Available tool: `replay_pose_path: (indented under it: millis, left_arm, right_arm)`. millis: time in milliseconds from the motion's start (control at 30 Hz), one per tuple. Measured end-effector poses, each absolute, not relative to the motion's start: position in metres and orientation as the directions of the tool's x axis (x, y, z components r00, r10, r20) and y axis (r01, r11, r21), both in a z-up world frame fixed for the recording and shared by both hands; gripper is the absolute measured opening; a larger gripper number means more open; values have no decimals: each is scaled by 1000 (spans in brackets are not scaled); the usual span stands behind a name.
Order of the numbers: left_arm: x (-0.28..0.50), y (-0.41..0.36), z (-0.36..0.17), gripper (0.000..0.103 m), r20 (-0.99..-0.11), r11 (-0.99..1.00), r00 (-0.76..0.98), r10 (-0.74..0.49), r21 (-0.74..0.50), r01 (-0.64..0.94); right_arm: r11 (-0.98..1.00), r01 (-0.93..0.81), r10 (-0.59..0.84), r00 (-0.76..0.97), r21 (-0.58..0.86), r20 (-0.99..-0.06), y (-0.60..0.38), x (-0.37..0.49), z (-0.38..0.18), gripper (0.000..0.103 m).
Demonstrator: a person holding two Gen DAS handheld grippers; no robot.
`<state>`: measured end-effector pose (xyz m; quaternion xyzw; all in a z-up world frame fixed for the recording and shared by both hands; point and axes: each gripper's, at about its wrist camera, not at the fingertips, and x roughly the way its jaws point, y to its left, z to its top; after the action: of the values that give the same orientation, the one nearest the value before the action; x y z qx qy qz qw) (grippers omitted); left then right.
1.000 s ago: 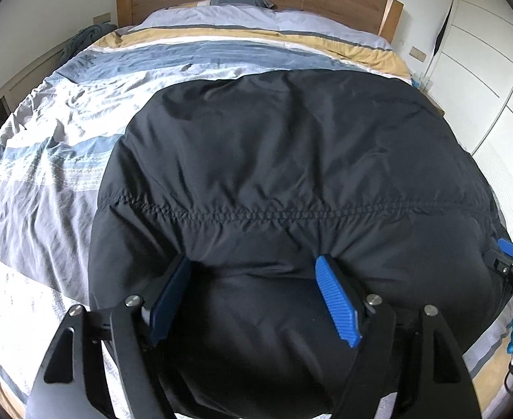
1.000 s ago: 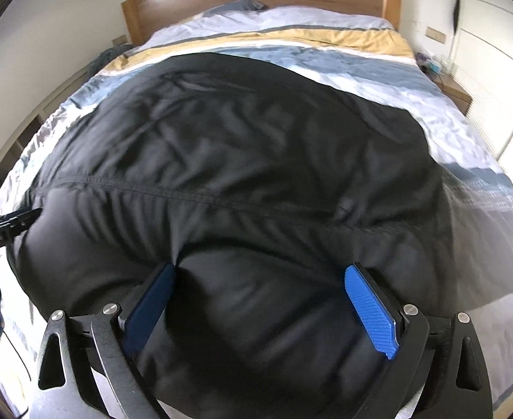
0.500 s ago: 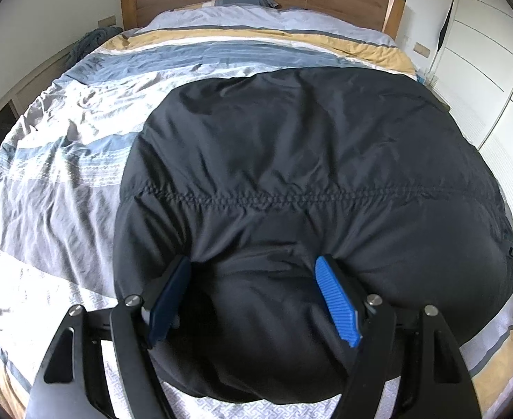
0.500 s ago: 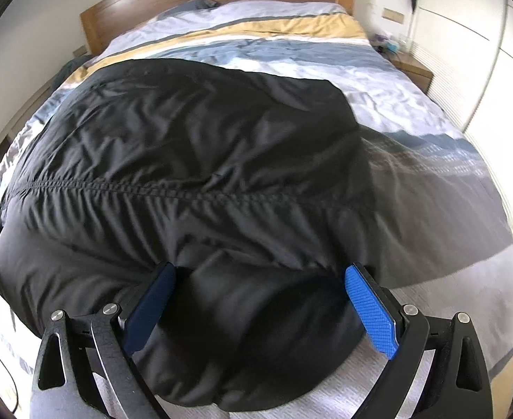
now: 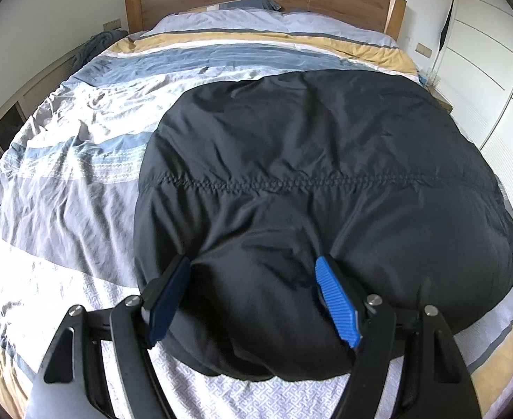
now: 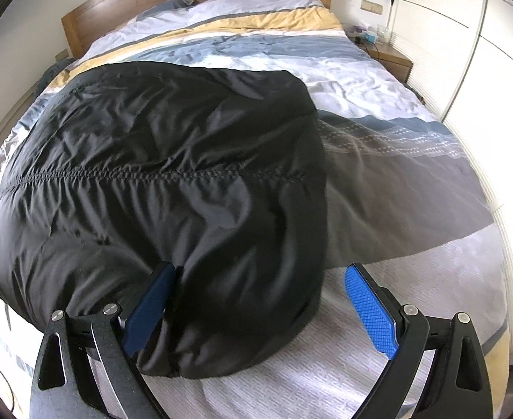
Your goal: Fold large clothes
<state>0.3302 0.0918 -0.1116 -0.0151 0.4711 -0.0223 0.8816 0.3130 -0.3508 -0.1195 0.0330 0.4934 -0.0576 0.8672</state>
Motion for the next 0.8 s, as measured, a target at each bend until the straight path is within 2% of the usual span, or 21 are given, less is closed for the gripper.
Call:
replay_pose_path:
  millis: [467, 700, 800]
  left_arm:
    - [284, 125, -108, 73, -828, 993, 551, -105, -119, 11]
    - [248, 187, -121, 73, -866, 986, 496, -58, -126, -106]
    - [234, 221, -123, 73, -876, 965, 480, -43, -162, -208]
  right_arm:
    - [989, 147, -100, 530, -25, -842, -362, 288, -107, 99]
    - [983, 186, -93, 543, 11, -835, -384, 271, -103, 103]
    - [978, 209, -109, 543, 8, -833, -396, 264, -102, 103]
